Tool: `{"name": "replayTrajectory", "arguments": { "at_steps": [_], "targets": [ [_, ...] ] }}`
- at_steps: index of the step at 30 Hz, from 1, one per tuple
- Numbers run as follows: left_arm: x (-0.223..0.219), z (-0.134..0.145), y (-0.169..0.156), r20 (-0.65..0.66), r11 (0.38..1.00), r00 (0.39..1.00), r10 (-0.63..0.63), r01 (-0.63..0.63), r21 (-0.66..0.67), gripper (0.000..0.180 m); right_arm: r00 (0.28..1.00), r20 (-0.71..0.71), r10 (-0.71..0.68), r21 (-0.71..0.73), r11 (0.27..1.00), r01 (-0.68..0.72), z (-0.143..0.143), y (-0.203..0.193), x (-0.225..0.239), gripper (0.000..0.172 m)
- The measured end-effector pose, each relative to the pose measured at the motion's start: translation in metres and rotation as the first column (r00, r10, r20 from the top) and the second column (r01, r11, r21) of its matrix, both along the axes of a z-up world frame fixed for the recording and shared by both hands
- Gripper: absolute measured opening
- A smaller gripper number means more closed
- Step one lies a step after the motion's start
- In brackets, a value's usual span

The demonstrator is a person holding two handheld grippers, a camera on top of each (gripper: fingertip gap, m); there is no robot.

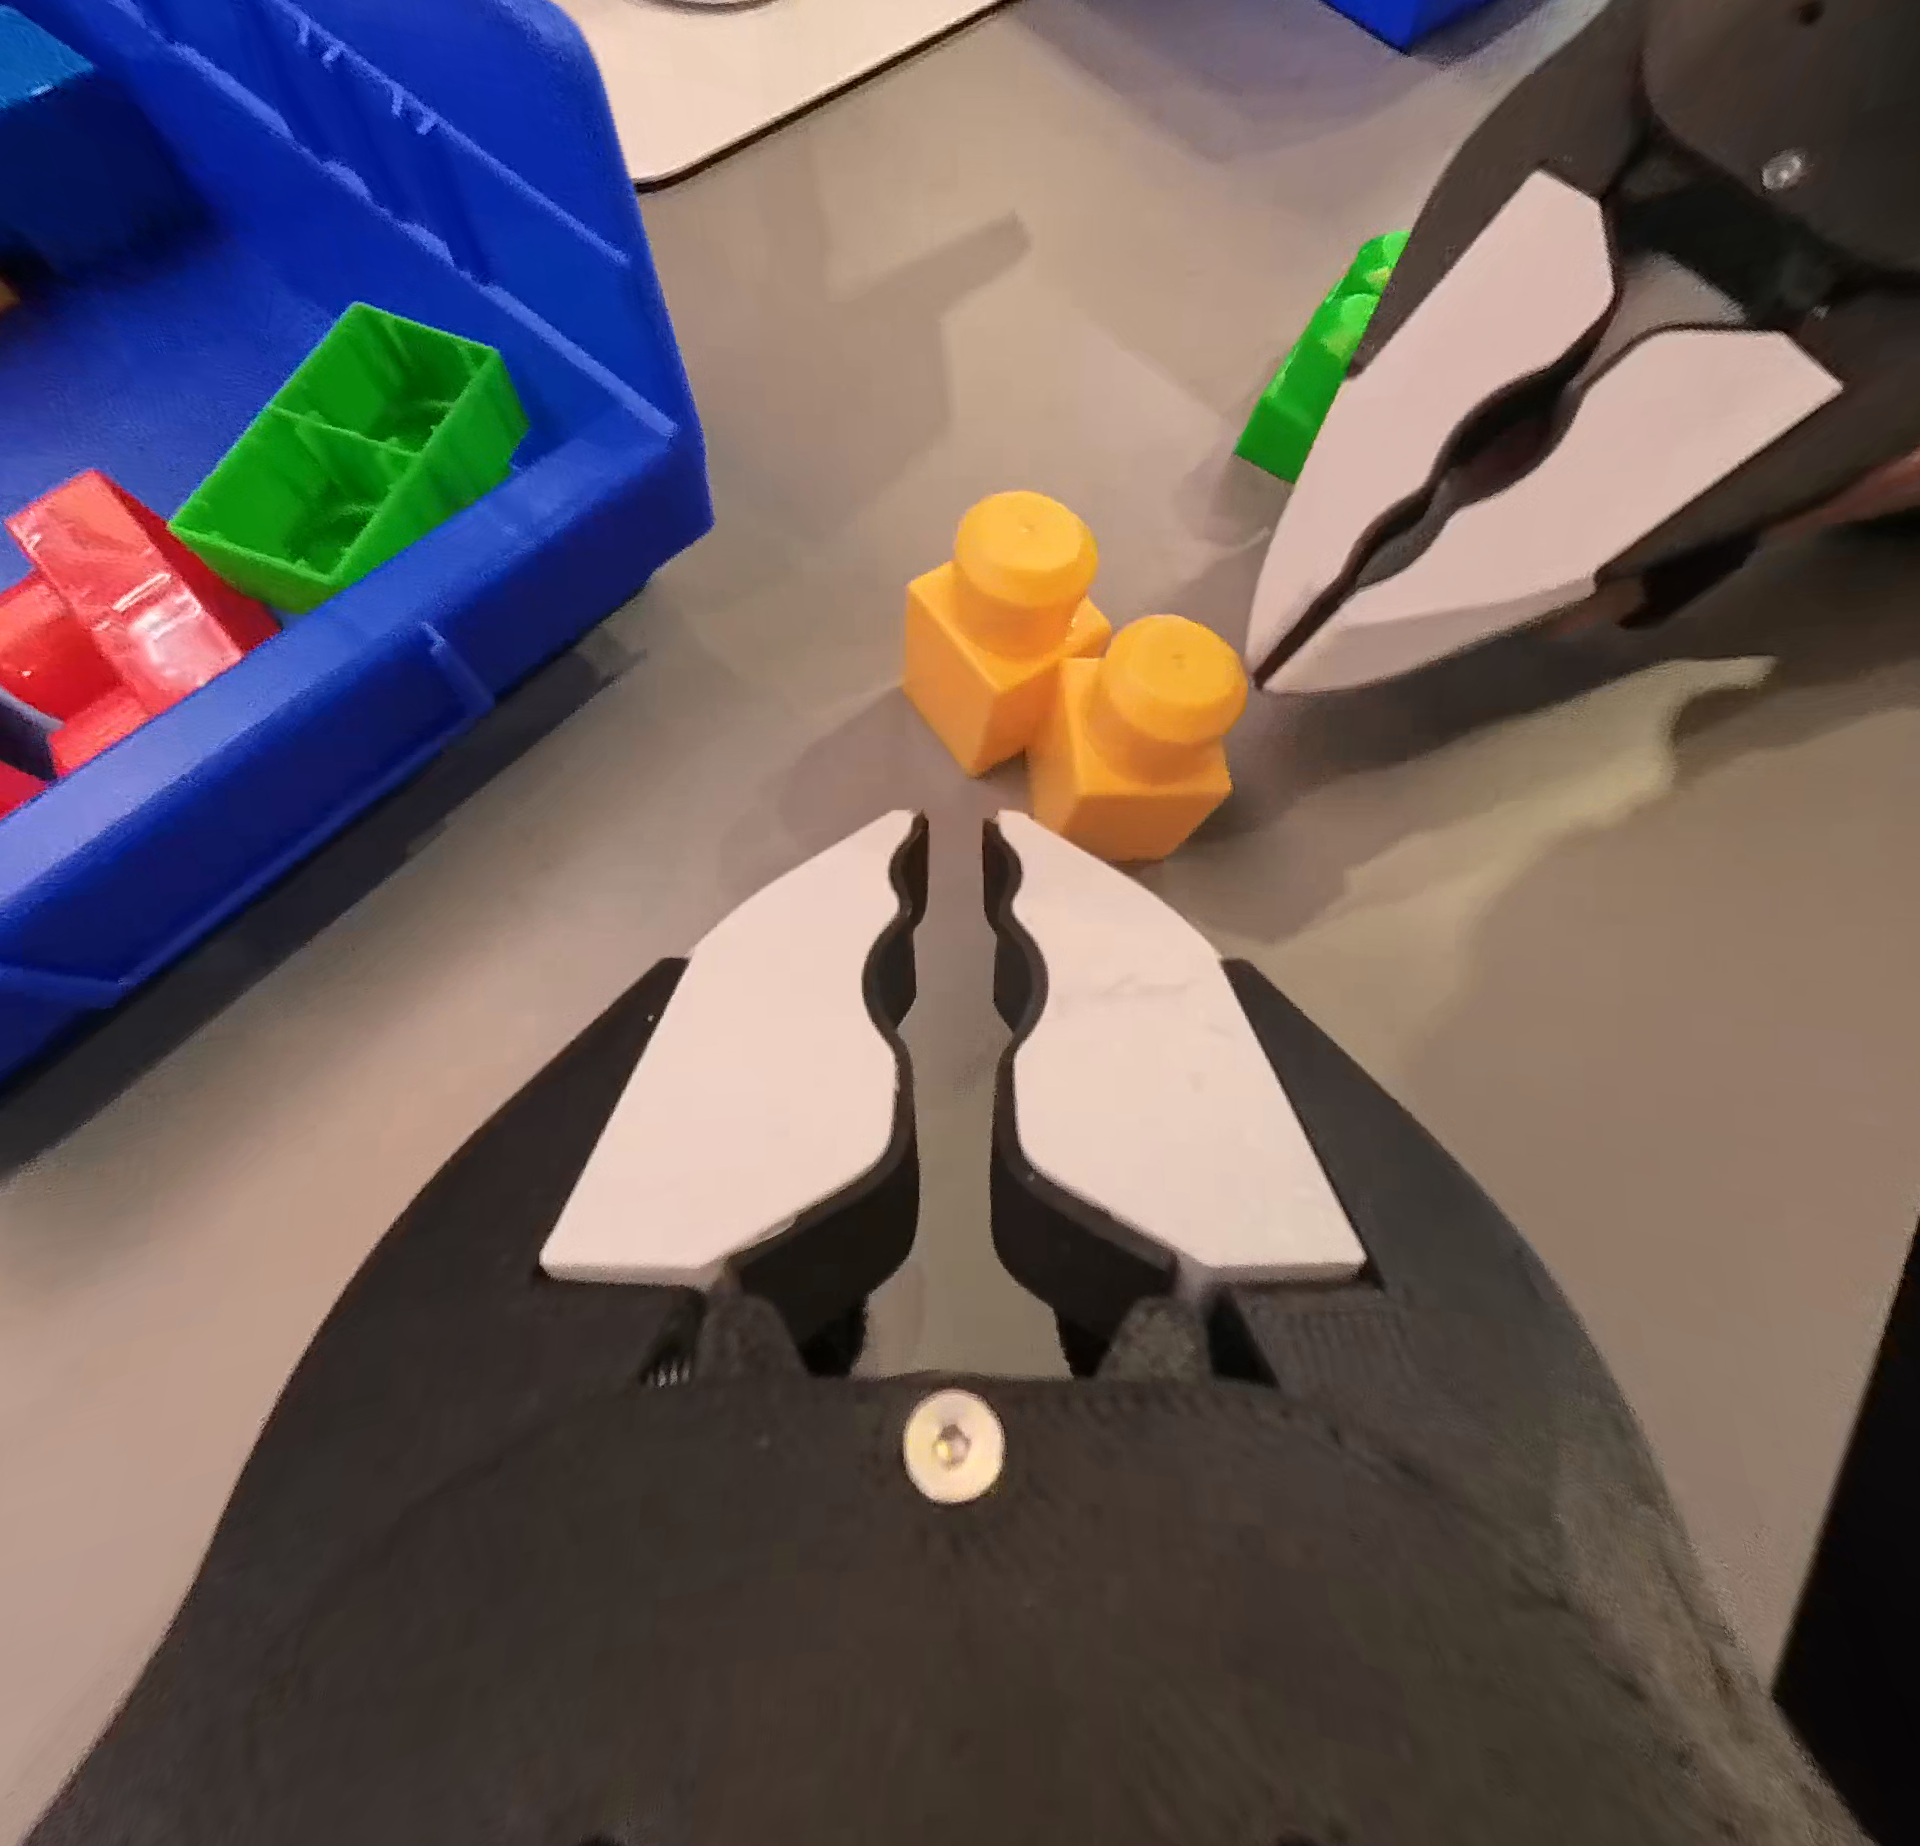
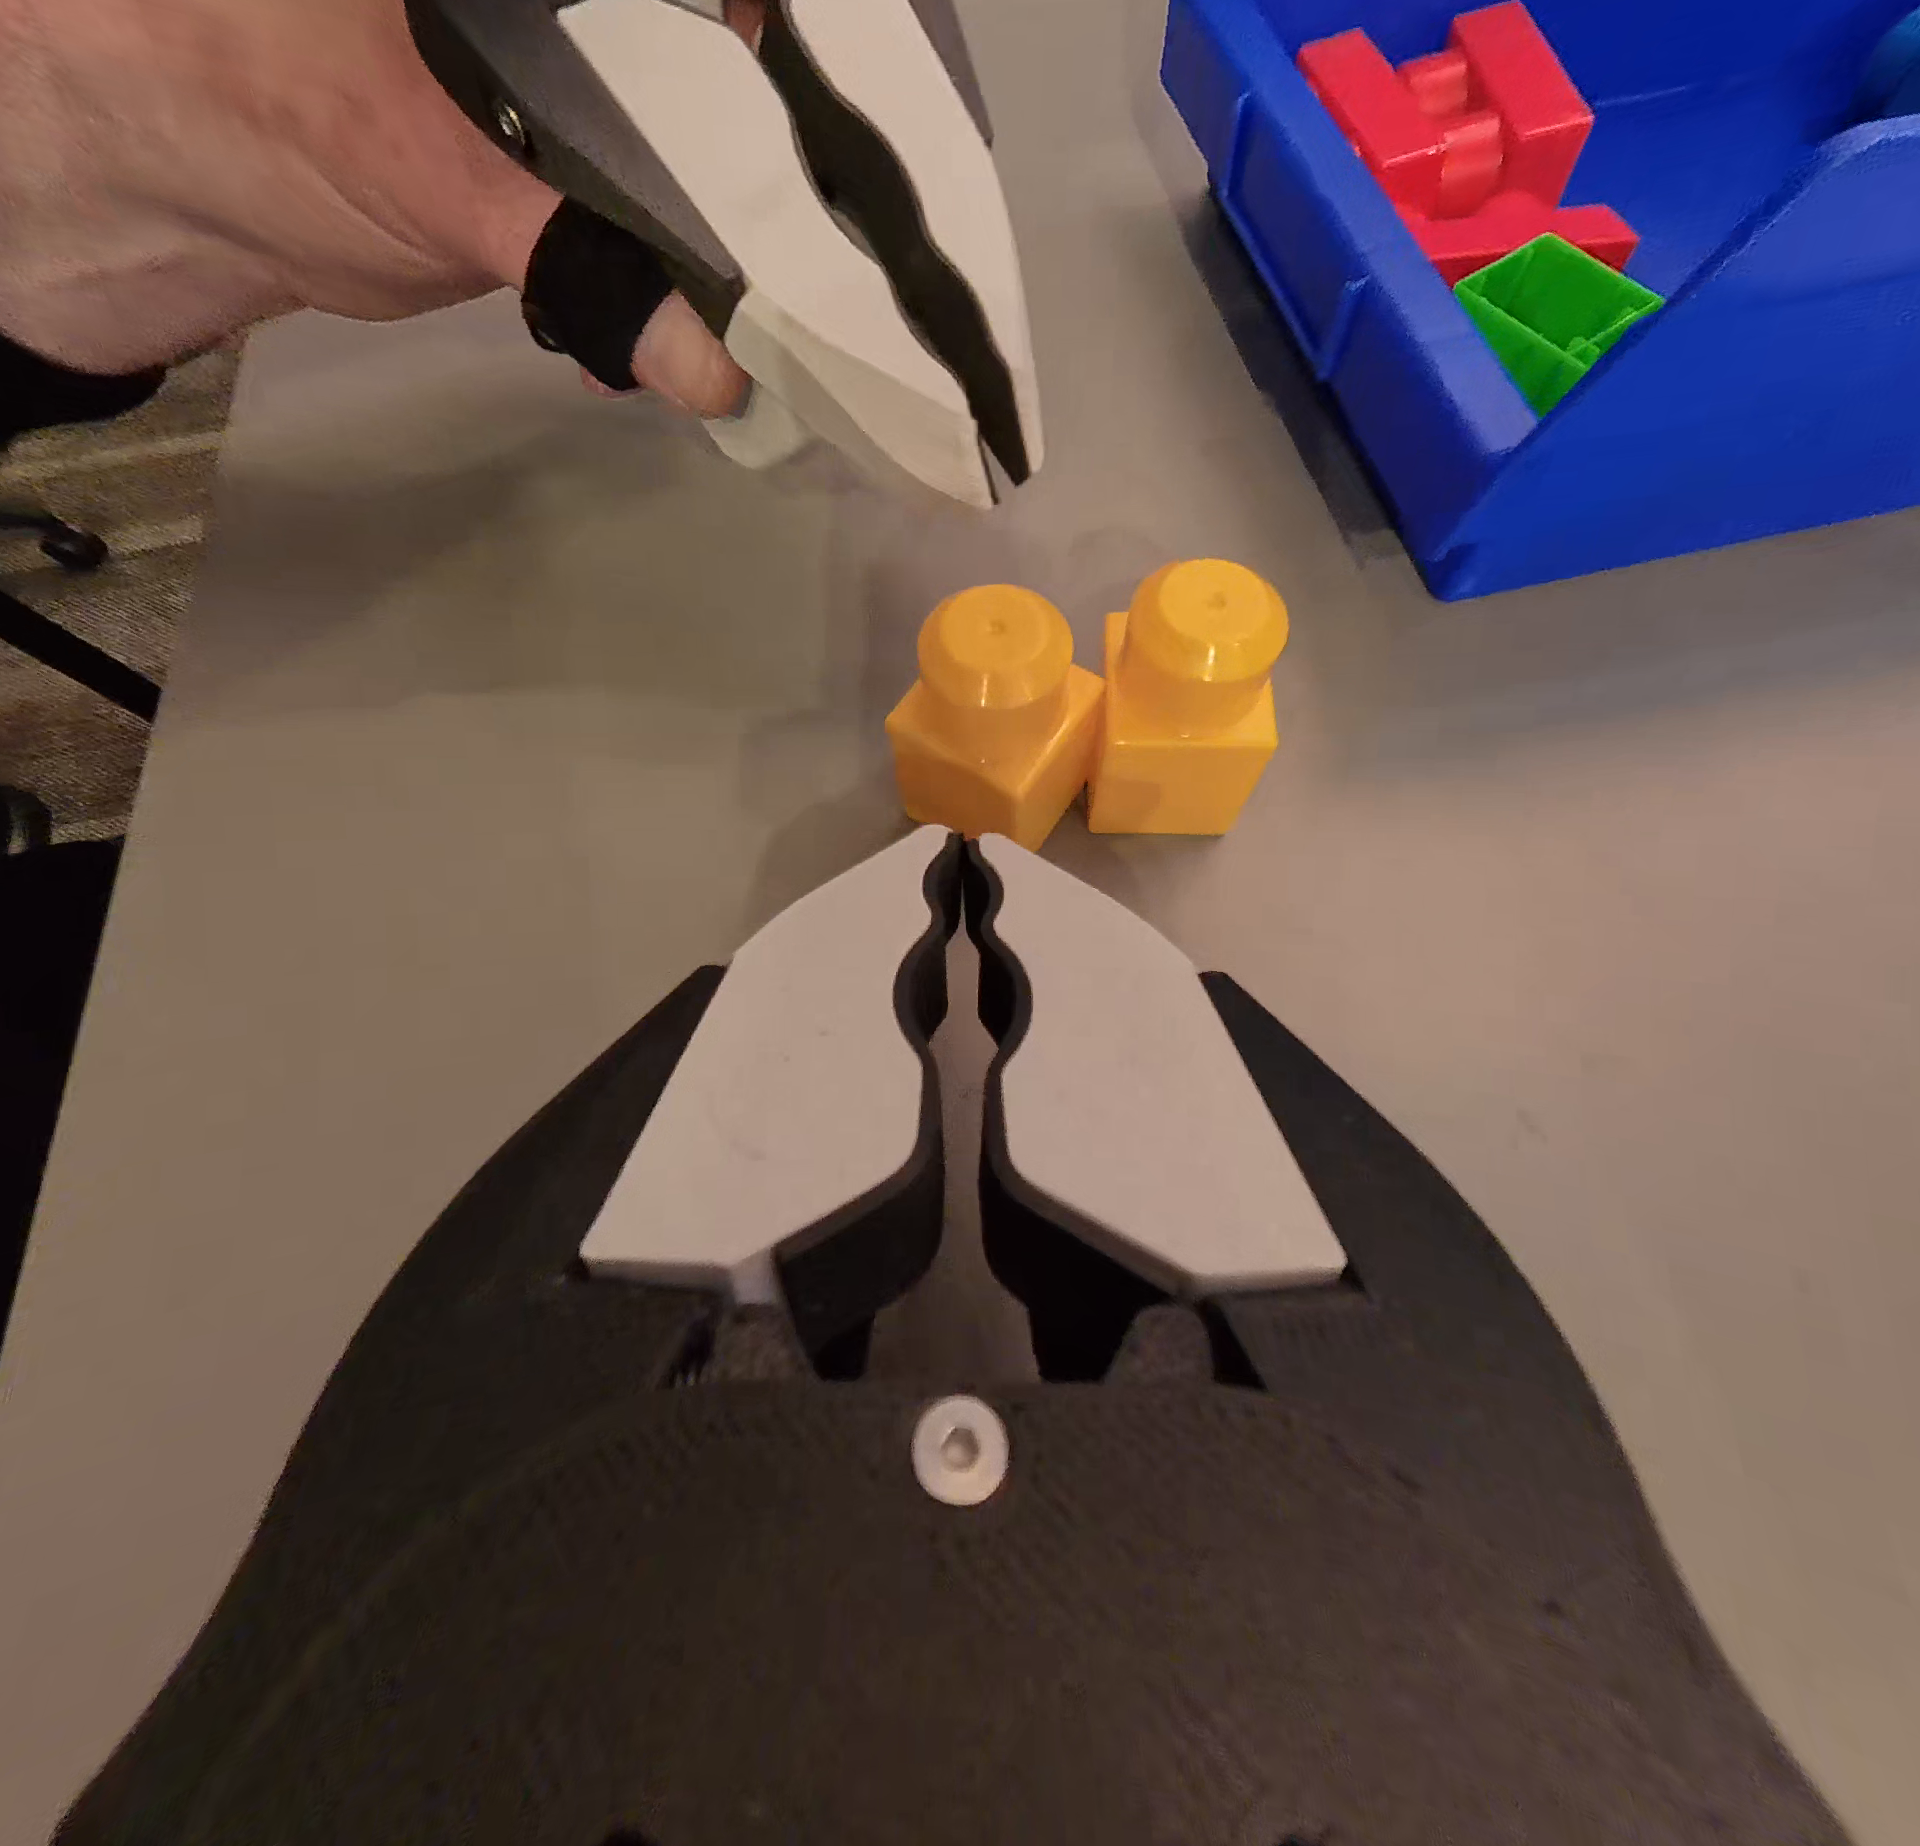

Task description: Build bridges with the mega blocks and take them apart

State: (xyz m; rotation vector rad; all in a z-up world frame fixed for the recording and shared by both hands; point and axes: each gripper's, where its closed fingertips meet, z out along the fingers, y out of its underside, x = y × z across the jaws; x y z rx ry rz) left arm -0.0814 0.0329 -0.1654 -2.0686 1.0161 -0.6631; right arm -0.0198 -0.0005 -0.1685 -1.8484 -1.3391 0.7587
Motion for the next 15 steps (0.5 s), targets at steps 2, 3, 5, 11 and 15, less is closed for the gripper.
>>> {"name": "replayTrajectory", "arguments": {
  "at_steps": [2, 3, 5, 11, 15],
  "targets": [
    [0.005, -0.004, 0.003, -0.015, 1.000, 1.000, -0.019, 0.019, -0.004, 0.010, 1.000, 0.005, 0.011, -0.002, 1.000, -0.011, -0.003, -0.001, -0.005, 0.000],
    [0.006, -0.007, 0.004, -0.036, 1.000, 0.999, -0.025, 0.024, -0.004, 0.010, 1.000, 0.004, 0.011, -0.005, 1.000, -0.011, -0.003, -0.001, -0.007, 0.000],
    [0.010, -0.010, 0.005, -0.044, 0.999, 0.998, -0.039, 0.038, -0.008, 0.011, 1.000, 0.015, 0.004, -0.002, 1.000, -0.004, -0.005, 0.002, -0.009, 0.000],
    [0.014, -0.014, -0.001, -0.021, 0.999, 0.999, -0.044, 0.043, -0.032, 0.013, 1.000, 0.017, -0.025, -0.018, 1.000, 0.025, -0.009, 0.013, -0.009, 0.000],
    [0.019, -0.017, -0.005, -0.023, 0.998, 0.998, -0.054, 0.053, -0.046, 0.014, 0.999, 0.025, -0.030, -0.018, 0.999, 0.031, -0.010, 0.017, -0.009, 0.000]
  ]
}}
